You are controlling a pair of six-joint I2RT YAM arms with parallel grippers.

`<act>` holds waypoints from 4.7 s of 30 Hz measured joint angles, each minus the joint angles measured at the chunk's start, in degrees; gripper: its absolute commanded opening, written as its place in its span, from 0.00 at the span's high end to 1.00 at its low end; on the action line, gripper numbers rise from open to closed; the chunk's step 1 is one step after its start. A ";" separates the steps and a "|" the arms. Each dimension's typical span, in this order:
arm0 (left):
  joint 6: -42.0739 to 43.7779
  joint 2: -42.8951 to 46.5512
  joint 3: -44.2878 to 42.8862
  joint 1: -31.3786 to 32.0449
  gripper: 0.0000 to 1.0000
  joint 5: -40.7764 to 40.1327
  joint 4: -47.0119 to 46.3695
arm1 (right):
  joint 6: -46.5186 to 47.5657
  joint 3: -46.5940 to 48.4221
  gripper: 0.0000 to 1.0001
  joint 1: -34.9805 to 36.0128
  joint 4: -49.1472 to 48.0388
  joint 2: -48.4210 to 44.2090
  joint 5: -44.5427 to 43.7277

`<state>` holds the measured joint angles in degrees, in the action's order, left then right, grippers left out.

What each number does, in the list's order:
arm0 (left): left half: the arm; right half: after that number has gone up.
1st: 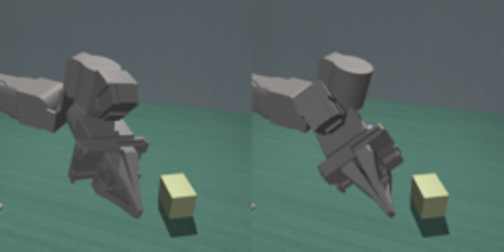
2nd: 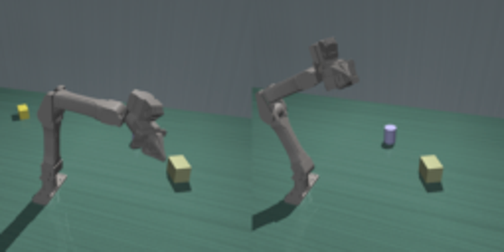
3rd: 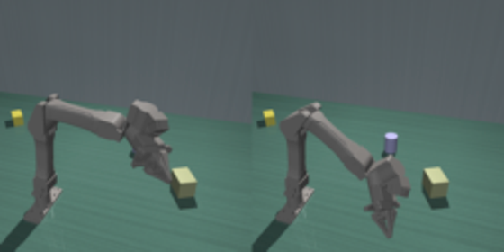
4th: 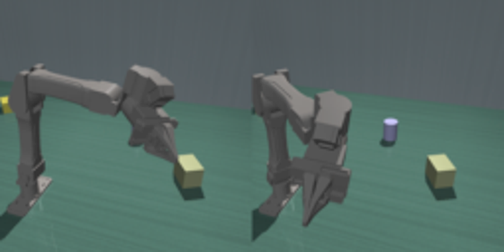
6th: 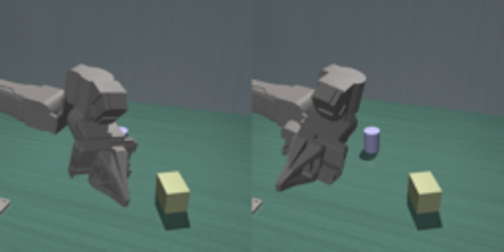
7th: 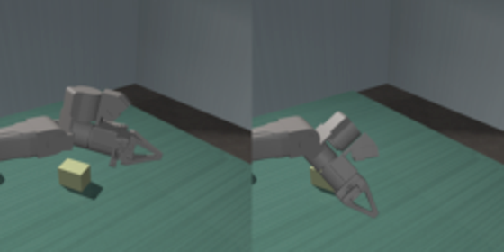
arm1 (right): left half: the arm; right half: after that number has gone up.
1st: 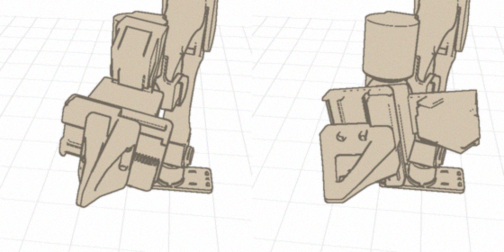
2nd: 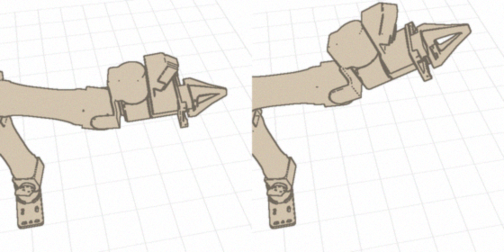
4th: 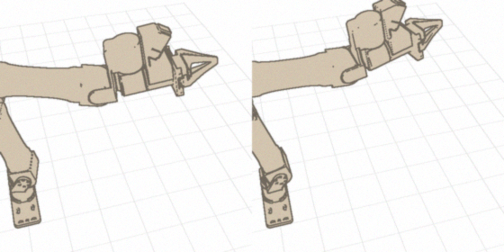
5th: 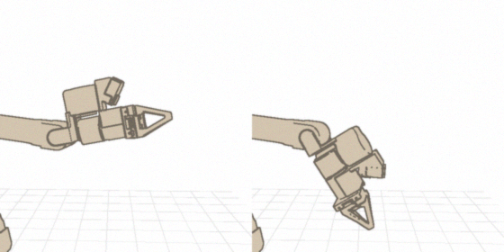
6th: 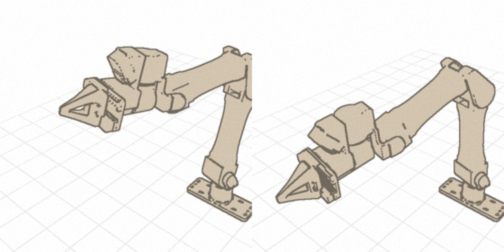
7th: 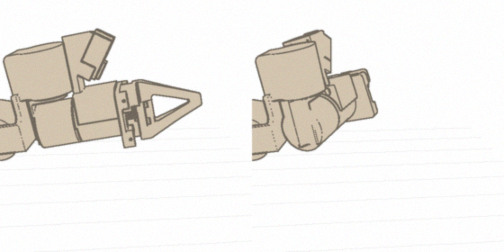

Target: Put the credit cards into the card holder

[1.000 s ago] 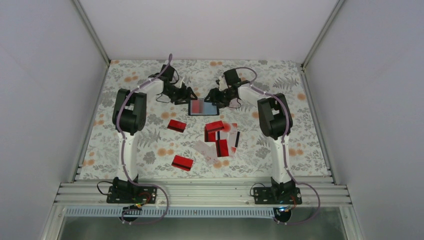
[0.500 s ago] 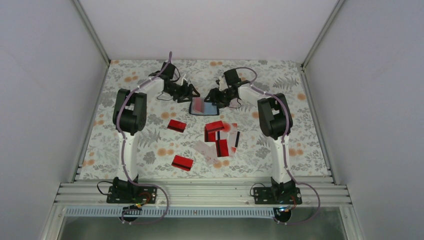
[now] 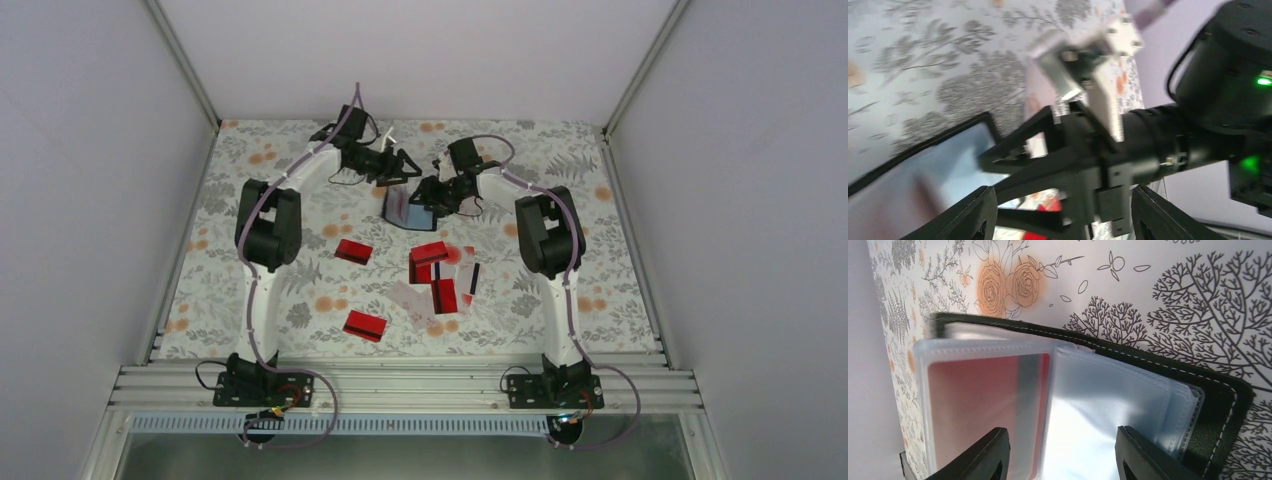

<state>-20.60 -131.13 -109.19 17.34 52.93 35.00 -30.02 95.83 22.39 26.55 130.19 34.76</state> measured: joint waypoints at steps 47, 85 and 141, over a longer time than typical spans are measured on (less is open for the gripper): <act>8.26 -2.99 7.82 -2.75 0.10 -1.95 -0.42 | 1.38 -4.00 0.46 -0.31 -3.67 -1.53 0.57; 5.09 -1.42 -1.86 7.19 0.22 -3.39 6.56 | 0.17 -5.27 0.45 -4.24 6.34 -6.14 -1.49; 6.71 -10.49 -8.39 9.70 0.98 -14.56 12.66 | -0.37 -15.08 0.75 -10.49 -3.26 -8.35 6.58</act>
<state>-13.89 -141.62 -117.58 27.05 38.37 47.66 -30.39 80.75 11.90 23.29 121.84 41.34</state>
